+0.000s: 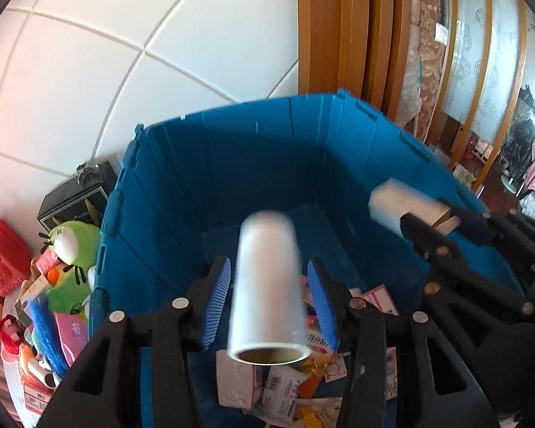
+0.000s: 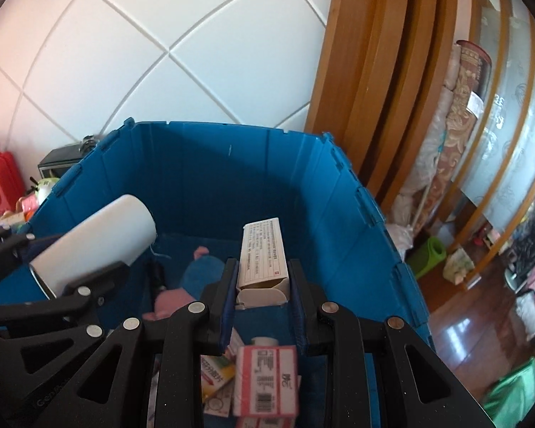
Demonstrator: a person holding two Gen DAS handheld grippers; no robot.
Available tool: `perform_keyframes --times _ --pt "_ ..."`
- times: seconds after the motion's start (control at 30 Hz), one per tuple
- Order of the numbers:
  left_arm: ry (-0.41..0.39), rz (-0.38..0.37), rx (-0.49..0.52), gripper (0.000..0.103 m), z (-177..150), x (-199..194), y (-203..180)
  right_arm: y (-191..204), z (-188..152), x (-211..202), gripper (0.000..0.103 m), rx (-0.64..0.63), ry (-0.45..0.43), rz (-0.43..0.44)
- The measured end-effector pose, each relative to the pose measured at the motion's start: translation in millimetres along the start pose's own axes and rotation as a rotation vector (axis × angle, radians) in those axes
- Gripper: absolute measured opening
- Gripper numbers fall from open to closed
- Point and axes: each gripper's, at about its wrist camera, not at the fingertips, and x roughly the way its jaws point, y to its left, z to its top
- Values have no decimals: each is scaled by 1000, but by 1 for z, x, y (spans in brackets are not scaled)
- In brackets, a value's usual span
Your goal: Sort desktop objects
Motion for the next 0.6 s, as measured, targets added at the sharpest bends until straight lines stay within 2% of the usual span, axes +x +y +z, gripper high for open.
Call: perform_keyframes --times 0.03,0.1,0.13,0.2,0.23,0.3,0.43,0.5,0.6 --pt "-3 3 -2 47 1 0 1 0 -1 -1 31 -5 -3 -11" --pt "0 30 -4 47 3 0 1 -1 -1 0 48 -8 -6 -30" --pt "0 35 -13 47 3 0 3 -4 -1 0 53 -6 -11 -46" --pt "-1 22 -36 47 4 -3 6 -9 -2 -4 74 1 -19 -68" --pt "-7 13 -47 47 3 -5 8 -11 -1 -6 77 4 -23 -70" --pt "-17 7 -54 47 3 -9 12 -16 -2 -14 91 13 -40 -72" --pt "-98 11 -59 47 -8 -36 17 -16 -6 -33 102 11 -81 -82" --pt "-142 6 -63 48 -18 -53 20 -14 -10 -45 103 16 -103 -78" --pt "-221 -7 -60 61 -35 -82 25 -10 -18 -60 103 21 -125 -64"
